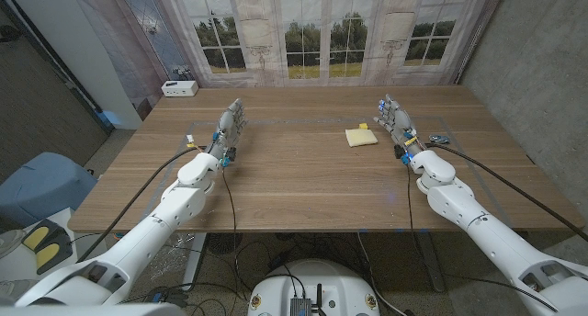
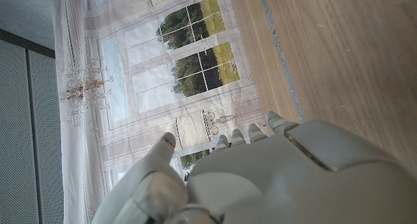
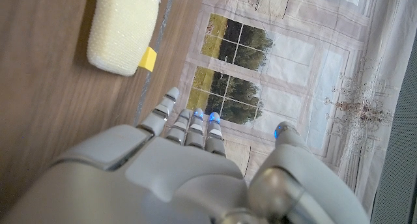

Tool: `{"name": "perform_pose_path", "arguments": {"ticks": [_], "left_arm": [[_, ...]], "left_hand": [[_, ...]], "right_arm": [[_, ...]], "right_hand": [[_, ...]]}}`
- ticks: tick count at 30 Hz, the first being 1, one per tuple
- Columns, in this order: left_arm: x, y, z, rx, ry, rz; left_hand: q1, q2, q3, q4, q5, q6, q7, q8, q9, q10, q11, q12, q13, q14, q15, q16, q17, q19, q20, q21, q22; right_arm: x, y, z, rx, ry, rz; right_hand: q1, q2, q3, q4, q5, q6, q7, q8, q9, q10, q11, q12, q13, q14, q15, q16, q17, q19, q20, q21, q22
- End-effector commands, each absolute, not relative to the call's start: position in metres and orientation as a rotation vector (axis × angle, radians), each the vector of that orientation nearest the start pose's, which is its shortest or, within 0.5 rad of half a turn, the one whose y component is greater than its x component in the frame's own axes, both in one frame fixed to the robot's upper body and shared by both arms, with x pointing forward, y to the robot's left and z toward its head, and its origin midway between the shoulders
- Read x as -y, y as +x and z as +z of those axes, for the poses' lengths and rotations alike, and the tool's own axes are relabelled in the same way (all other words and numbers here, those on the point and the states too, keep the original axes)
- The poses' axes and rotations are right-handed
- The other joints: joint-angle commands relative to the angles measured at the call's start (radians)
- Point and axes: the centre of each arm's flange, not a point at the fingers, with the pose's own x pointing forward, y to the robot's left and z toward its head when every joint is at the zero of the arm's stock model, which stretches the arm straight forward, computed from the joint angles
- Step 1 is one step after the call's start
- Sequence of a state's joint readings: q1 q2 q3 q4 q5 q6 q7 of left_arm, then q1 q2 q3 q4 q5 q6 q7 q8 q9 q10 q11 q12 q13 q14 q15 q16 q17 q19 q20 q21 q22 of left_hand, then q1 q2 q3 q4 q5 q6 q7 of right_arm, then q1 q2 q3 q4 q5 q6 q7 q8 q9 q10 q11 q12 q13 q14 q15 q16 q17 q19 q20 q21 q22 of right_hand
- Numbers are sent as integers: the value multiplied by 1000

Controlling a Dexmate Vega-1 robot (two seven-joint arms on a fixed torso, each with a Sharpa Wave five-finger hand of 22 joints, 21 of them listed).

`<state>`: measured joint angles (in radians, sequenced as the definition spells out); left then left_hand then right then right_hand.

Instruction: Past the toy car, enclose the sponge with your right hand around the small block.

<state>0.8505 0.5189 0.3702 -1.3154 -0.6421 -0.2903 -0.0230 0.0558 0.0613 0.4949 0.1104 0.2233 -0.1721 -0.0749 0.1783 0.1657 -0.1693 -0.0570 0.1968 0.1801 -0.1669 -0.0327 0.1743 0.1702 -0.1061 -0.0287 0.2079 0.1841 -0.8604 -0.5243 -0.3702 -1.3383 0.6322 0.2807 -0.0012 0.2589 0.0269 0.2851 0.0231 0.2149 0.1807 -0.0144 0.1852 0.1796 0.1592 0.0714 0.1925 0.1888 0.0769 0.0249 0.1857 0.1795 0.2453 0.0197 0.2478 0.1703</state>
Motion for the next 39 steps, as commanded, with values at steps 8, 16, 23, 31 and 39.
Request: {"name": "perform_pose_path", "arguments": {"ticks": [8, 16, 23, 31, 39], "left_arm": [[-290, 643, -33, 600, -16, -207], [-289, 642, -34, 601, -10, -207], [-289, 640, -35, 603, -6, -210], [-291, 636, -36, 607, -2, -207], [-294, 632, -36, 608, 15, -203]], "left_hand": [[1, 8, 3, -1, 3, -39, -1, 4, 5, -66, 1, 6, 3, -88, -28, 5, 2, -7, 0, 5, 2], [1, 7, 1, -2, 4, -38, -2, 4, 5, -67, 0, 5, 3, -88, -28, 5, 2, -7, 0, 5, 2], [1, 7, 0, -3, 4, -37, -1, 4, 5, -67, -1, 5, 3, -88, -27, 5, 2, -7, 0, 5, 2], [2, 7, -1, -3, 4, -36, -1, 4, 5, -67, -2, 5, 3, -87, -25, 5, 2, -6, 1, 5, 2], [1, 7, -3, -4, 4, -34, -2, 4, 5, -69, -1, 4, 3, -88, -19, 5, 2, -8, 4, 4, 2]], "right_arm": [[279, 625, -28, 558, -137, 54], [270, 613, -24, 519, -231, -42], [260, 606, -21, 496, -344, -90], [245, 600, -17, 475, -456, -123], [230, 596, -13, 459, -562, -160]], "right_hand": [[53, 8, 24, -37, 1, 26, 4, 12, 1, 32, 3, 12, 1, 20, 0, 8, 1, 22, -1, -4, 1], [137, 58, 64, -94, -17, 72, -3, 19, 3, 80, -7, 20, 2, 70, -19, 19, 2, 61, -21, -10, 3], [149, 67, 67, -102, -22, 80, -7, 19, 3, 91, -9, 22, 2, 80, -16, 22, 3, 70, -19, -11, 4], [153, 67, 66, -108, -25, 83, -11, 18, 3, 95, -14, 21, 3, 86, -15, 22, 3, 73, -15, -13, 4], [160, 72, 68, -113, -27, 86, -15, 17, 3, 99, -22, 21, 3, 88, -20, 22, 4, 76, -17, -14, 4]]}}
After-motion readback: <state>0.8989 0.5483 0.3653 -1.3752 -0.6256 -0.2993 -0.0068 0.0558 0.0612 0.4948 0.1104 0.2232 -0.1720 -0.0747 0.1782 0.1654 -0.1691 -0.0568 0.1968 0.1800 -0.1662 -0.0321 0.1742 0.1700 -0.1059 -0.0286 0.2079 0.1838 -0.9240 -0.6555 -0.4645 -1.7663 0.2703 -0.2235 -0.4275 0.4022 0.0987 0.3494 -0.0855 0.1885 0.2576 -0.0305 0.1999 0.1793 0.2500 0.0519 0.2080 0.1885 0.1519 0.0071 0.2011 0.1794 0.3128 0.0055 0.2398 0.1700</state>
